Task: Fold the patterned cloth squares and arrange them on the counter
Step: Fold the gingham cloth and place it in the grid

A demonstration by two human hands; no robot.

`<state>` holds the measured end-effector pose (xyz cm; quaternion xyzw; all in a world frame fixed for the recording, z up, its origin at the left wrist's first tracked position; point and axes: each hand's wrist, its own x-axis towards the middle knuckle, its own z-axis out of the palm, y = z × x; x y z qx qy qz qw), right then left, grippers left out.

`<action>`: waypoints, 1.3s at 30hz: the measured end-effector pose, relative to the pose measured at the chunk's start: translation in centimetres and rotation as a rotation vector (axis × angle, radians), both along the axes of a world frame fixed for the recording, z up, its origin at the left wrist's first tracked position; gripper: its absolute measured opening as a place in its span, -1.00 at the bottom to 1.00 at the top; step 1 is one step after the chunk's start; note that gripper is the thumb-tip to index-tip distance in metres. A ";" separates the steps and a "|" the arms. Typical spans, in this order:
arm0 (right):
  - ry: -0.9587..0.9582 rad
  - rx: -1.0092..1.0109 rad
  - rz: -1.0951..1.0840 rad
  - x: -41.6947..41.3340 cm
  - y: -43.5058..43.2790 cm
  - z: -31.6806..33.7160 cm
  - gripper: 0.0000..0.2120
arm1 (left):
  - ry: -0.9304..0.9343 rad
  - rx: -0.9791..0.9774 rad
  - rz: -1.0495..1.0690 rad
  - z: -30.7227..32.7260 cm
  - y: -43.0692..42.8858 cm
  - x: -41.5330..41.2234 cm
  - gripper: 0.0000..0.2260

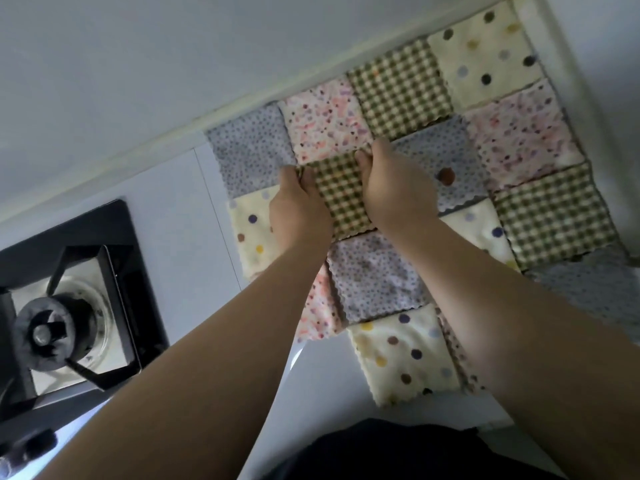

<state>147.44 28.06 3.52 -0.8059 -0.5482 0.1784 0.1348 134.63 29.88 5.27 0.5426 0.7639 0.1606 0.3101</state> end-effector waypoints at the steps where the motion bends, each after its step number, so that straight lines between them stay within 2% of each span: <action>1: -0.013 -0.012 -0.005 0.0 0.2 -0.2 -0.64 | 0.010 0.005 -0.009 -0.3 0.2 0.0 -0.77; 5: -0.168 -0.078 0.025 -0.5 0.6 -0.9 -0.63 | 0.147 -0.082 -0.090 -1.2 1.2 0.1 -0.78; 10: -0.309 -0.043 0.011 -0.4 0.7 -1.1 -0.53 | 0.358 -0.143 -0.187 -0.5 1.9 0.7 -0.75; 14: -0.309 -0.105 0.018 -0.7 1.1 -1.1 -0.49 | 0.583 -0.119 -0.332 0.5 2.3 0.6 -0.67; 17: -0.263 -0.080 0.009 -0.6 1.1 -0.8 -0.51 | 0.574 -0.082 -0.347 0.7 2.7 0.2 -0.62; 20: -0.123 0.097 -0.006 -0.7 0.6 -0.1 -0.57 | 0.452 -0.007 -0.296 1.0 2.7 -0.3 -0.67; 23: 0.244 0.158 -0.008 -0.8 0.2 1.3 -0.63 | 0.258 0.008 -0.247 1.2 2.7 -1.1 -0.65; 25: 0.377 0.195 0.022 -1.0 -0.2 2.2 -0.64 | 0.155 -0.050 -0.246 1.4 2.5 -2.0 -0.60; 29: 0.430 0.252 0.078 -1.2 -1.2 3.7 -0.55 | -0.004 -0.046 -0.145 2.2 2.0 -3.0 -0.61; 31: 0.401 0.232 0.096 -1.3 -1.5 4.4 -0.56 | -0.192 -0.061 0.022 3.0 1.8 -3.1 -0.64; 34: 0.401 0.248 0.141 -1.1 -1.8 5.8 -0.68 | -0.538 -0.209 0.214 4.3 1.5 -3.0 -0.75; 36: 0.496 0.253 0.123 -0.7 -2.0 6.7 -0.75 | -0.700 -0.287 0.212 5.4 1.0 -3.0 -0.86; 39: 0.644 0.228 0.015 0.0 -2.2 7.5 -0.80 | -0.846 -0.351 0.158 6.2 0.3 -2.8 -0.69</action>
